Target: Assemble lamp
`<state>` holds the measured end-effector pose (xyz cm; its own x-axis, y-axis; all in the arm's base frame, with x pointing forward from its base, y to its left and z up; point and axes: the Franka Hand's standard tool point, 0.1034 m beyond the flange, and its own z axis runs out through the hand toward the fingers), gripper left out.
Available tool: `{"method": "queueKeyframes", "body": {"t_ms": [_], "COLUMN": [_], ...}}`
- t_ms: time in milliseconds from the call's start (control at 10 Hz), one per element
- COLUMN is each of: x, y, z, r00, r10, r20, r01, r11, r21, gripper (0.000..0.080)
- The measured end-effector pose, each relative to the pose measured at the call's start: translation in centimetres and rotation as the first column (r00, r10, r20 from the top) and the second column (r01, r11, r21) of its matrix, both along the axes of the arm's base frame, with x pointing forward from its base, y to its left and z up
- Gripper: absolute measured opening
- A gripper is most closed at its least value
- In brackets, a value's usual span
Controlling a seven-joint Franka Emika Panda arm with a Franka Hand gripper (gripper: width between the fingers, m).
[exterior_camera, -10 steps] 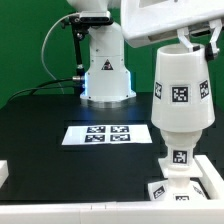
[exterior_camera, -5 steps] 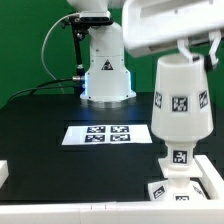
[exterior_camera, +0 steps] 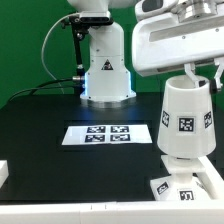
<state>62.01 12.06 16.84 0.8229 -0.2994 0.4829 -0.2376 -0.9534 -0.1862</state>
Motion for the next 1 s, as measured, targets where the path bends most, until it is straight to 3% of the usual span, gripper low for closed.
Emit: {"method": "queueKeyframes", "body": {"t_ms": [200, 400, 500, 600, 700, 800, 900, 1000], "x": [0.0, 0.0, 0.1, 0.2, 0.1, 0.0, 0.1, 0.1], "y": [-0.1, -0.1, -0.3, -0.8, -1.5, -2.3, -2.7, -2.8], "z": [0.0, 0.0, 0.7, 2.3, 4.1, 5.7, 6.3, 6.1], "r00": [1.000, 1.000, 1.000, 0.999, 0.998, 0.997, 0.997, 0.997], "r10": [-0.005, -0.004, 0.016, 0.035, 0.051, 0.064, 0.060, 0.059], "r20": [-0.001, -0.001, -0.008, -0.017, -0.032, -0.050, -0.054, -0.059], "r01": [0.005, 0.004, -0.016, -0.035, -0.051, -0.064, -0.060, -0.059], "r11": [1.000, 1.000, 1.000, 0.999, 0.999, 0.998, 0.998, 0.998], "r21": [0.003, 0.003, -0.007, -0.012, -0.010, -0.007, -0.002, -0.003], "gripper": [0.0048, 0.0389, 0.0524, 0.0524, 0.0659, 0.0687, 0.0687, 0.0697]}}
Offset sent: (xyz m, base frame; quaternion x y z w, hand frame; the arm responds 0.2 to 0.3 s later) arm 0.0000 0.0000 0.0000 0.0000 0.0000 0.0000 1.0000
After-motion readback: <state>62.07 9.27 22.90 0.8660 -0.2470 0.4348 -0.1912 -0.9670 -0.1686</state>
